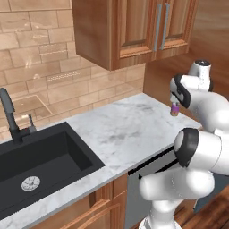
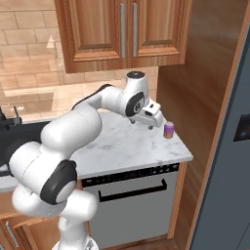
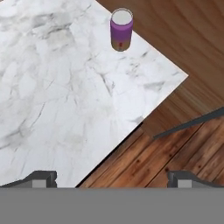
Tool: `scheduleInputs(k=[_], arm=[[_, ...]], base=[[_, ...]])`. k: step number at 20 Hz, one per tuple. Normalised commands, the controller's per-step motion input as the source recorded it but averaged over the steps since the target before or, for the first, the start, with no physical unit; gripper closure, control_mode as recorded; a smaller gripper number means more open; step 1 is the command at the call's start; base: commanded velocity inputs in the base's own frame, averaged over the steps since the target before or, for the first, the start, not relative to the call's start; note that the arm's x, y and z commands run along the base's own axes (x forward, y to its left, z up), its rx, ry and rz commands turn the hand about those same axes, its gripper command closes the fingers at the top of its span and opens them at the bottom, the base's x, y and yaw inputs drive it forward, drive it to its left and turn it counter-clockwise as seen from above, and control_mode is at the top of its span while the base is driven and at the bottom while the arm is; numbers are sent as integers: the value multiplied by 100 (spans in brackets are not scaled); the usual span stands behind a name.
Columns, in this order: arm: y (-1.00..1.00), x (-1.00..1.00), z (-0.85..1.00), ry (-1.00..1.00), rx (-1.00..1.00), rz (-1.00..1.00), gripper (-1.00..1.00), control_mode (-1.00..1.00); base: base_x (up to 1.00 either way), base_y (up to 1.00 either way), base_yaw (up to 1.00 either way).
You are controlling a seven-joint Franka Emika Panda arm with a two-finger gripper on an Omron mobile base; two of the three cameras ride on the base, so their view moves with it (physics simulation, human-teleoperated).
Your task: Four empty soda cans are scattered around the kitchen. Gather all the cans and cluster them next to the stove for recycling.
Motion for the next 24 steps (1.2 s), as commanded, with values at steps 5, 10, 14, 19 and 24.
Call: scheduleInputs(k=[5, 10, 14, 19, 24], arm=[[-10, 15, -10, 0, 1, 0, -100, -100], [-10, 13, -10, 0, 1, 0, -100, -100], [-6, 16, -11, 0, 0, 0, -100, -100], [-12, 16, -3, 0, 1, 0, -100, -100], [-19, 16, -3, 0, 2, 0, -100, -100]], base=[[0, 0, 0], [0, 0, 0], [0, 0, 0], [0, 0, 0], [0, 0, 0]])
